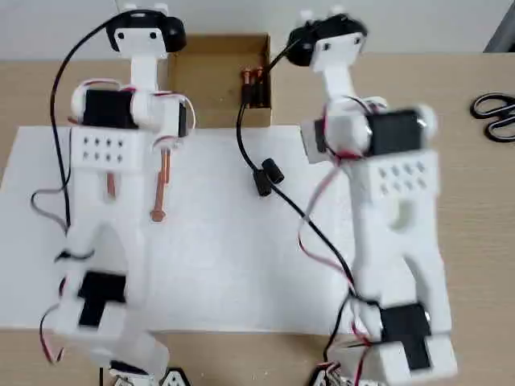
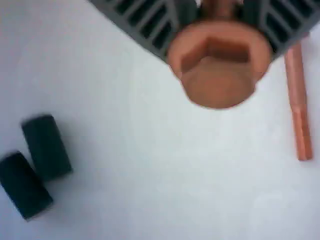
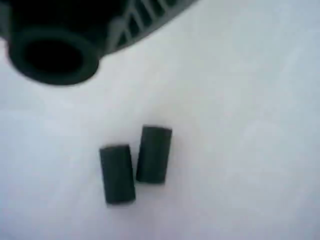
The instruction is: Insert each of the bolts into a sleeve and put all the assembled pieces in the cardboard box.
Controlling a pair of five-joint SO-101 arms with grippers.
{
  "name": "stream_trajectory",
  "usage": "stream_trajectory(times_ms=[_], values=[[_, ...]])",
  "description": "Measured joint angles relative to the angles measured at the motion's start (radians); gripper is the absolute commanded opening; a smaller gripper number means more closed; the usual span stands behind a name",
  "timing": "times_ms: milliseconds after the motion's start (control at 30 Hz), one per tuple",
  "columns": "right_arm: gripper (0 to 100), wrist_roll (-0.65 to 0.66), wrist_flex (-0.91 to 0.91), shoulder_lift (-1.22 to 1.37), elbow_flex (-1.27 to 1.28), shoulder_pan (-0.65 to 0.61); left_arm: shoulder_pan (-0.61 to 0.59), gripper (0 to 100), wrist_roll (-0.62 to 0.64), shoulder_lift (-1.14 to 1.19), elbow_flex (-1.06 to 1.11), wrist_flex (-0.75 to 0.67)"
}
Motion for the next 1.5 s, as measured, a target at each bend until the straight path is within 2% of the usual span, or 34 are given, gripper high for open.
stream_trajectory(times_ms=[300,533,633,767,933,1200,1500], values=[[0.4,0.0,0.002,-0.399,0.057,-0.002,0.049,1,0.127,-0.476,0.298,-0.049],[0.5,0.0,-0.009,-0.732,0.445,-0.002,0.049,1,0.135,-0.81,0.62,-0.23],[0.5,0.0,-0.117,-0.861,0.675,-0.002,0.049,1,0.135,-0.922,0.806,-0.391],[0.5,0.0,-0.361,-0.996,1.005,-0.003,0.084,1,0.14,-1.049,1.039,-0.614],[0.5,0.0,-0.664,-1.166,1.422,-0.072,0.12,1,0.249,-1.155,1.258,-0.821],[0.4,0.0,-0.98,-1.514,1.924,-0.18,0.146,1,0.298,-1.18,1.301,-0.852],[0.4,-0.109,-1.007,-1.593,2.067,-0.298,0.288,1,0.298,-1.181,1.32,-0.861]])
